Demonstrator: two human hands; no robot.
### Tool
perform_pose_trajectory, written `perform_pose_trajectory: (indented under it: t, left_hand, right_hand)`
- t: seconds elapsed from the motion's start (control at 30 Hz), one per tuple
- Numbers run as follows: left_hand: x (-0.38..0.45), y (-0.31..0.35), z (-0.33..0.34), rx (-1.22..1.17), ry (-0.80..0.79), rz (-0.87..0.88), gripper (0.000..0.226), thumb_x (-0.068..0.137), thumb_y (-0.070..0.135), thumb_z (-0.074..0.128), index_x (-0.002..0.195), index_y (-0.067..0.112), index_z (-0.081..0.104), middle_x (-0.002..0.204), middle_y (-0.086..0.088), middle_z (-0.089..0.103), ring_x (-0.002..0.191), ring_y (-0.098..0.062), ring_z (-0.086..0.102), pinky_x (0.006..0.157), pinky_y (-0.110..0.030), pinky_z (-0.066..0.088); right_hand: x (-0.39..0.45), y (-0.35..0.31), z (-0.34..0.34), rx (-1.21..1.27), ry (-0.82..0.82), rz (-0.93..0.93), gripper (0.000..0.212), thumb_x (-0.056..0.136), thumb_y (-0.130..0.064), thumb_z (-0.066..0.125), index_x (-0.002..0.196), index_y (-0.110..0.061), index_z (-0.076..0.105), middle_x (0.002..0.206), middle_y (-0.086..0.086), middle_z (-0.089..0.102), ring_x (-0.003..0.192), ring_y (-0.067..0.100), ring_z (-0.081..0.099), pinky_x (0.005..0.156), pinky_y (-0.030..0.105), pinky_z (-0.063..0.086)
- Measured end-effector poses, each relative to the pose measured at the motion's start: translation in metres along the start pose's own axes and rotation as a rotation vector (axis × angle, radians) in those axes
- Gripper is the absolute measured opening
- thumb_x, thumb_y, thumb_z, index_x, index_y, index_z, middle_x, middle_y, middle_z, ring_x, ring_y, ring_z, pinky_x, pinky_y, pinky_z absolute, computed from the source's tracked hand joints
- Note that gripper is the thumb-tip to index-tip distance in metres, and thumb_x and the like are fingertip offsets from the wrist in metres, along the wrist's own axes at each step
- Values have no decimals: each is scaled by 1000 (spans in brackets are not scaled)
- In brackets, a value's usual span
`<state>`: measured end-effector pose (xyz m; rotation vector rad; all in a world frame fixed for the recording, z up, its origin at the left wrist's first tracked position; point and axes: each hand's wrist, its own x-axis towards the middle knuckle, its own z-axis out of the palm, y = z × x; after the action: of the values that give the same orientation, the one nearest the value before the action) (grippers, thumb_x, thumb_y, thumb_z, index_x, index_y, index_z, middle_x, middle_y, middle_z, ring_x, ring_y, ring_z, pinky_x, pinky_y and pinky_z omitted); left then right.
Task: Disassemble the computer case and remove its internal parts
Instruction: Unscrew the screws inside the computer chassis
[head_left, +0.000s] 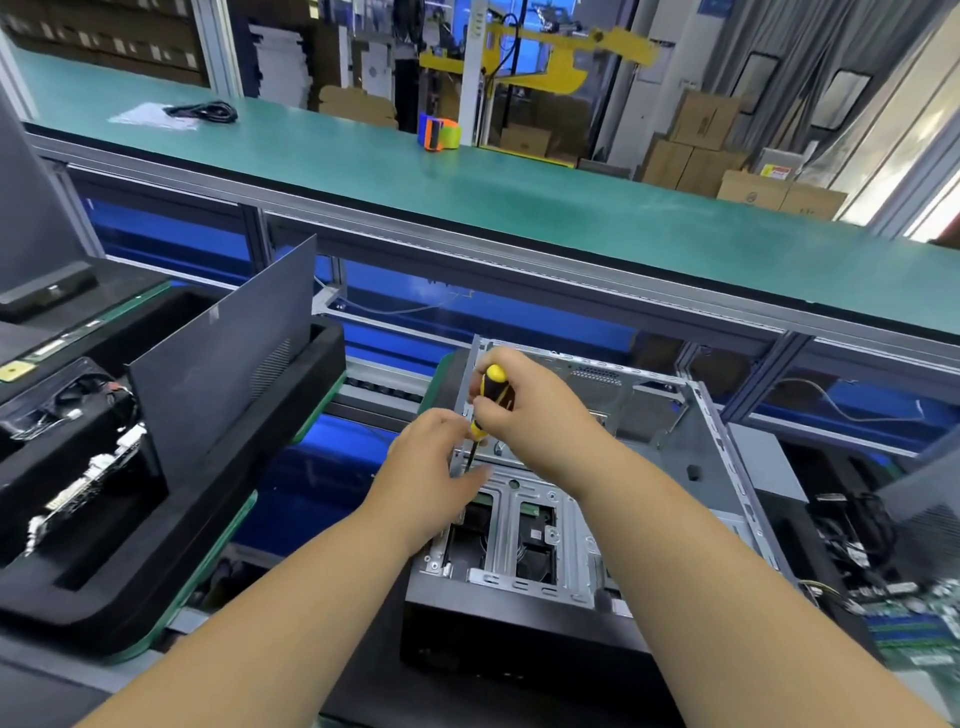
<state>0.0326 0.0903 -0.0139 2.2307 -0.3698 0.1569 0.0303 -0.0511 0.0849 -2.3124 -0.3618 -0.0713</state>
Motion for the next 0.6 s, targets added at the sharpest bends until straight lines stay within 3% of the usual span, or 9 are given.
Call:
perform_pose_trajectory:
  t: [0.13,0.27,0.43,0.53,0.6]
  left_hand:
    - [4,9,-9,-436,21,-15,24,94,29,61,118,36,64,105,16,65,98,0,59,78,-10,46]
    - [10,13,-15,-552,-2,-35,21,94,20,64,109,33,71,100,11,73,99,-2,65,83,-14,50]
    - [16,18,-17,-540,41,-95,11,84,21,75,92,28,75,76,13,70,71,5,61,64,-7,45]
    - [20,21,-17,-540,65,-114,10,79,23,79,86,22,73,78,6,71,73,-1,65,65,-11,49]
    - [20,23,-15,-555,81,-121,11,79,22,79,87,20,72,80,1,72,75,-7,66,65,-13,50]
  right_hand:
    - [7,-1,0,6,-7,4,17,89,-14,60,87,-31,56,85,-12,59,72,1,53,60,18,39]
    - [9,0,-5,-55,8,-27,18,90,-17,64,97,-33,60,93,-16,61,82,-4,54,61,6,37]
    - [7,0,-10,-87,39,-26,25,89,-15,66,103,-33,56,96,-11,65,89,11,59,72,24,47]
    - [5,1,-10,11,-4,8,27,92,-9,61,106,-30,54,91,-13,66,89,7,63,74,24,51]
    - [5,1,-6,72,-21,33,24,91,-15,62,107,-31,54,95,-11,64,88,7,61,75,26,50]
